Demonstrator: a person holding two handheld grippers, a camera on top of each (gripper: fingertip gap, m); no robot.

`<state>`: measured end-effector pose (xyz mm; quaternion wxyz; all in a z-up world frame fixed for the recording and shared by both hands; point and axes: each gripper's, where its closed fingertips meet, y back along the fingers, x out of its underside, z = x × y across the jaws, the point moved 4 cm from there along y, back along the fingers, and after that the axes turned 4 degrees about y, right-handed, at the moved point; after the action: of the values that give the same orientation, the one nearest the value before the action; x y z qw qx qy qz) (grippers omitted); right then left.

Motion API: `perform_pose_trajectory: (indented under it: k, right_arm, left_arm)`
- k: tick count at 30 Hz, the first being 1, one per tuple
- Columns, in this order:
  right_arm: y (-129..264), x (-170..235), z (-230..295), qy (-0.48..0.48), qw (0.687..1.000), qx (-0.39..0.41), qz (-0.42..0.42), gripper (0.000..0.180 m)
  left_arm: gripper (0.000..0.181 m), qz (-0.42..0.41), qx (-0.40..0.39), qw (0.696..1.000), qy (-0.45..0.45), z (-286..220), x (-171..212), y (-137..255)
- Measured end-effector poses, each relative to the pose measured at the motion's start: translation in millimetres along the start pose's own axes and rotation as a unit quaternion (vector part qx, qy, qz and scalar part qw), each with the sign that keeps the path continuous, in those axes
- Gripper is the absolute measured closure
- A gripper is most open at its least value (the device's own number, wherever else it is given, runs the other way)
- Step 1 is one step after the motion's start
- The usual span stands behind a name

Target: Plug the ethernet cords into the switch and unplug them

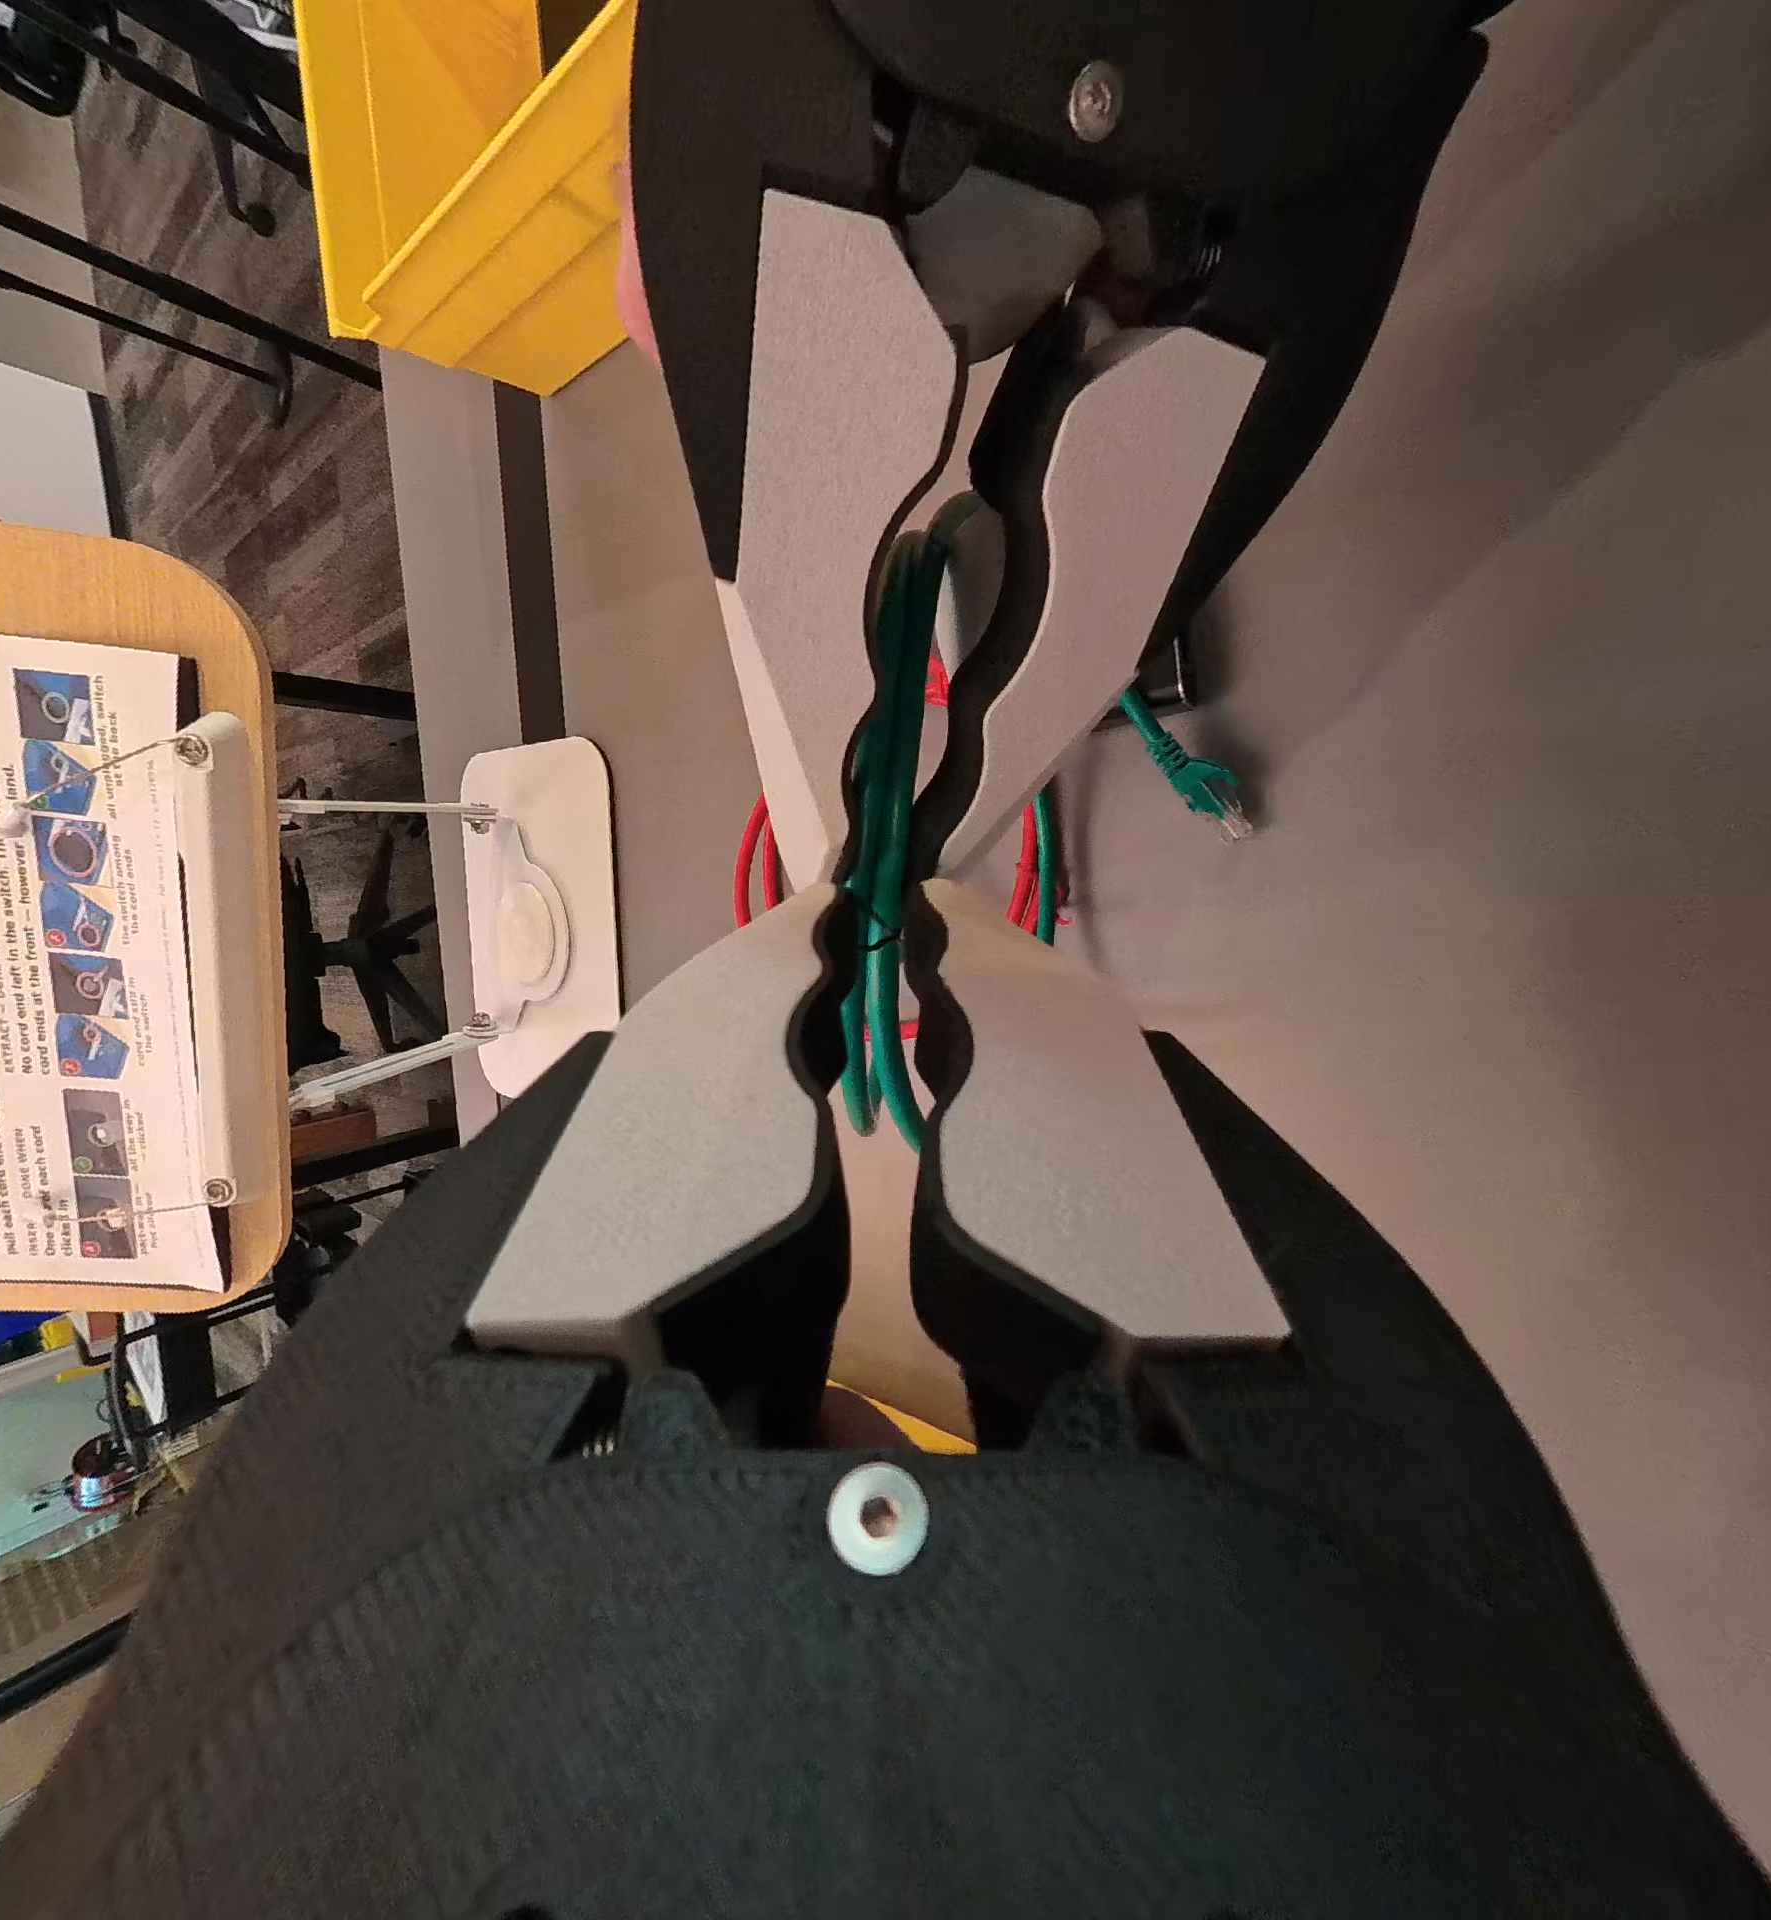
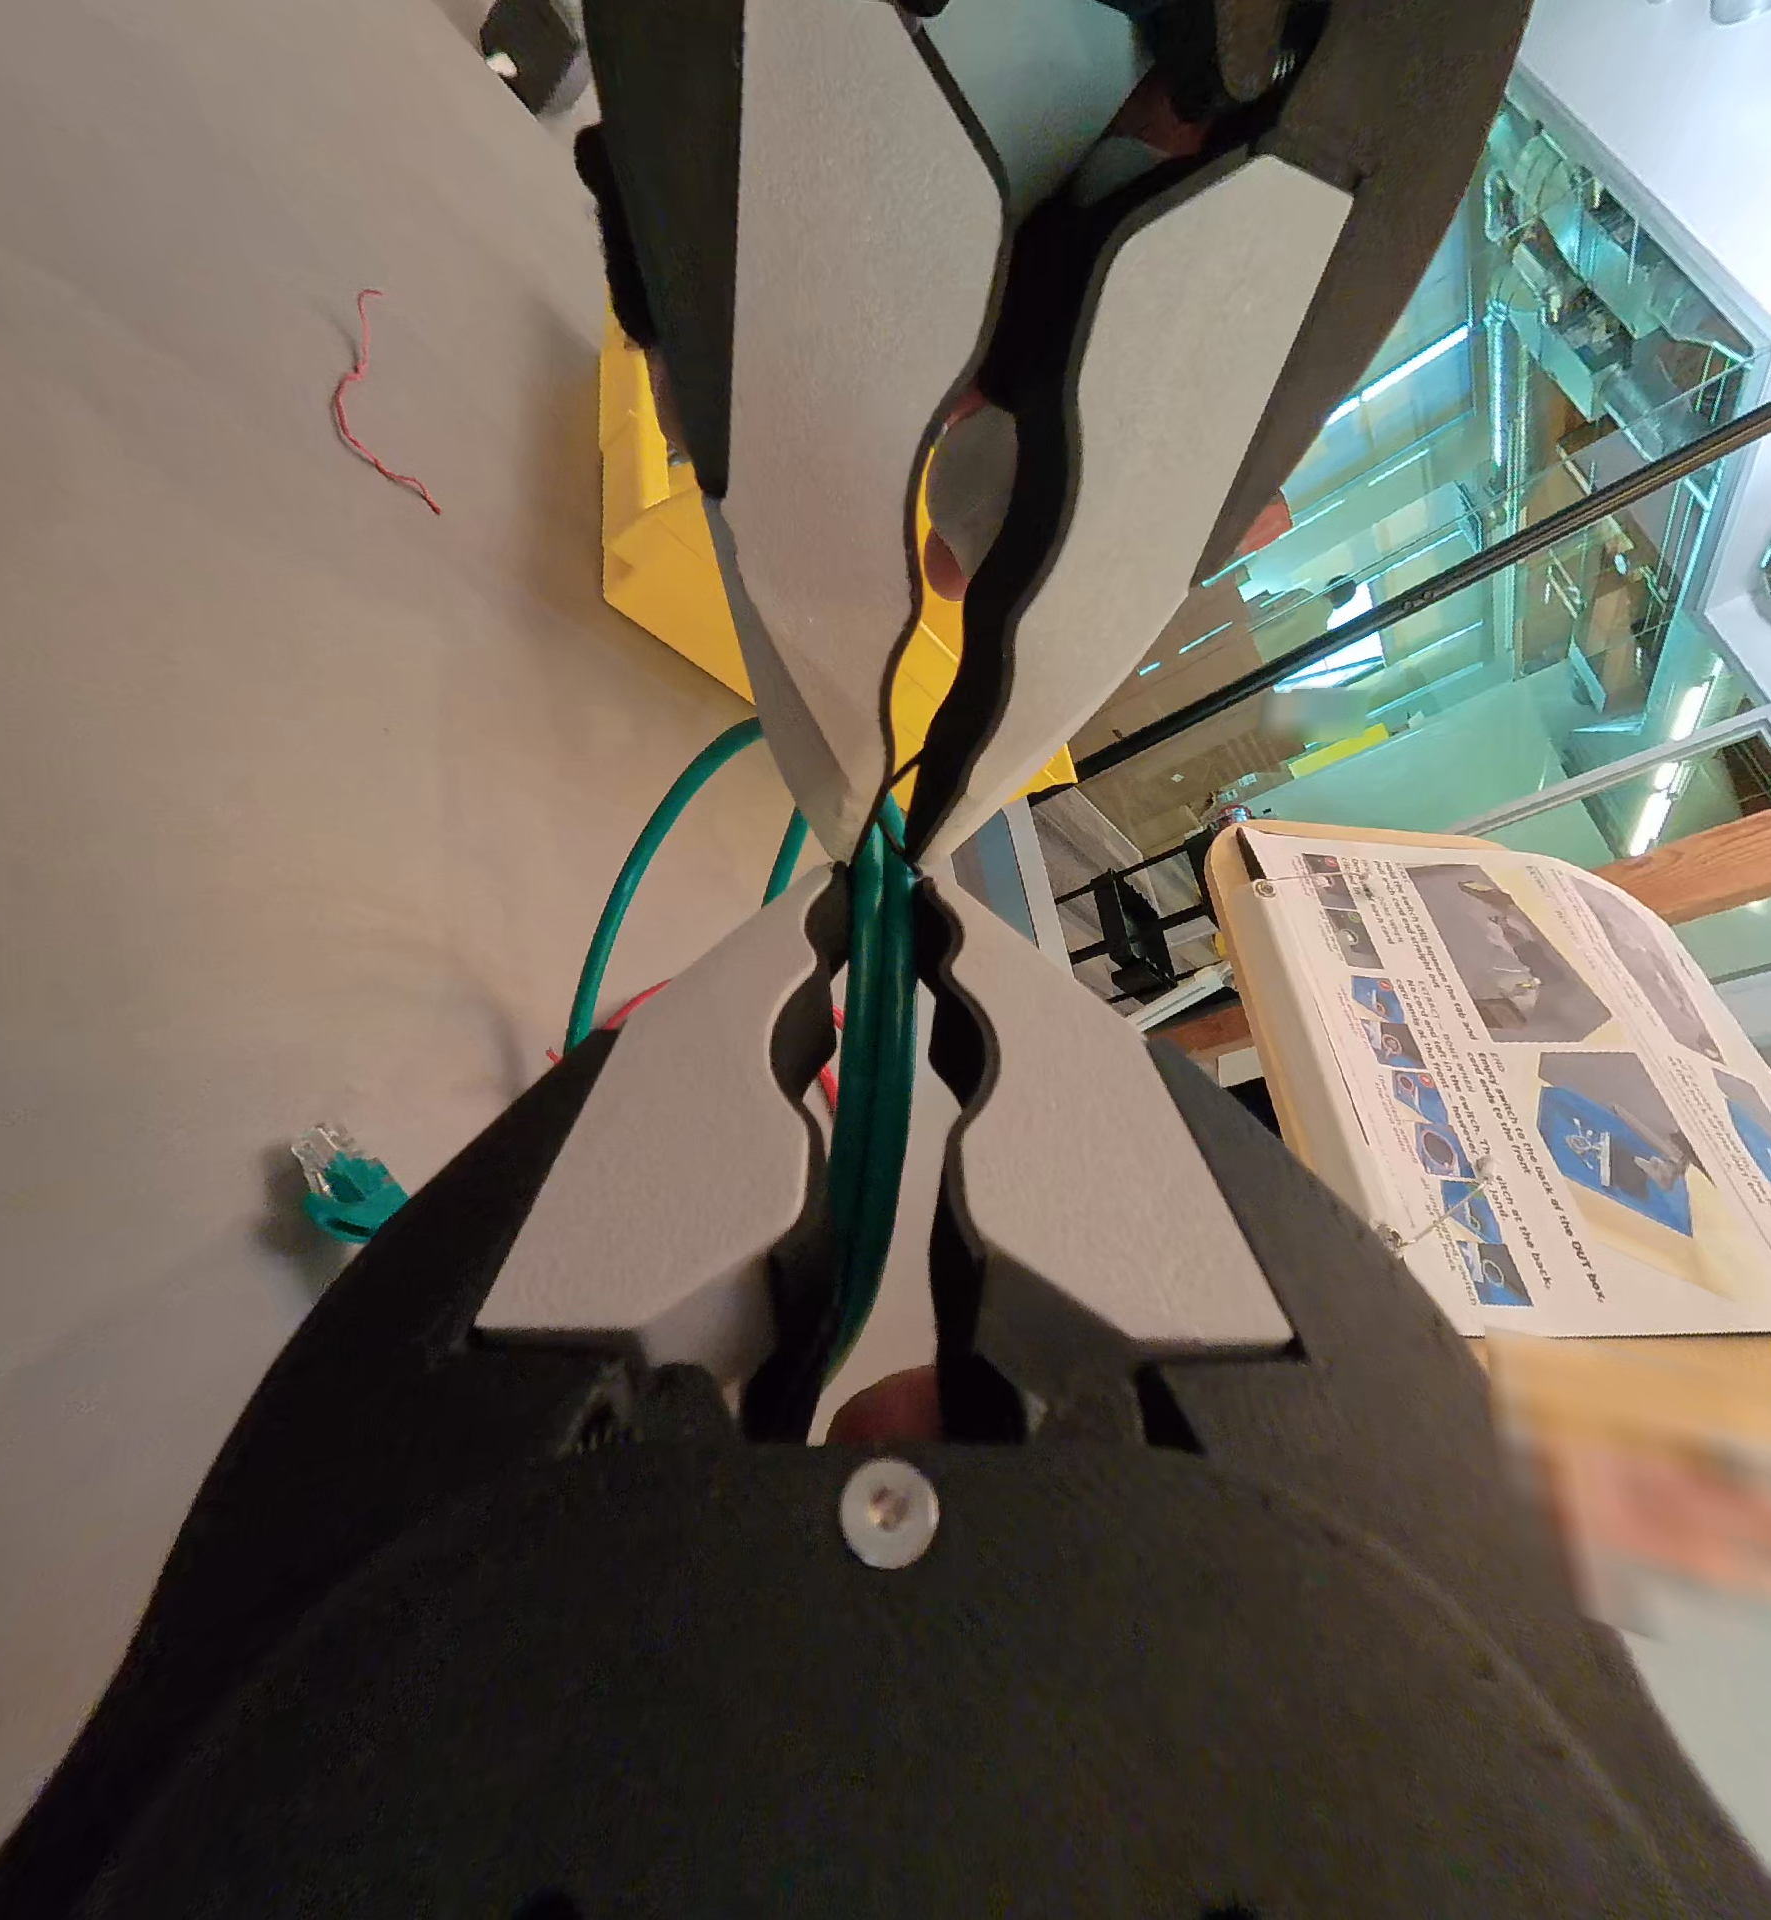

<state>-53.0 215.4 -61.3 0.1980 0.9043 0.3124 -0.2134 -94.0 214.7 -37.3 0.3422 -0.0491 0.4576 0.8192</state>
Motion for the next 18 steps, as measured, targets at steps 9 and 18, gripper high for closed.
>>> perform_pose_trajectory:
  k: [9, 18]
  right_arm:
    - [-1.4, 4.3, -2.7, -0.001, 1.000, 0.015, 0.014, 0.170]
    - [-2.0, 7.8, -5.5, 0.000, 0.999, 0.032, 0.021, 0.169]
  left_arm:
    - [0.179, -0.008, 0.002, 1.000, 0.013, 1.1, 1.3, -3.7]
    - [0.179, -0.014, -0.002, 1.000, 0.023, 4.4, 0.8, -4.5]
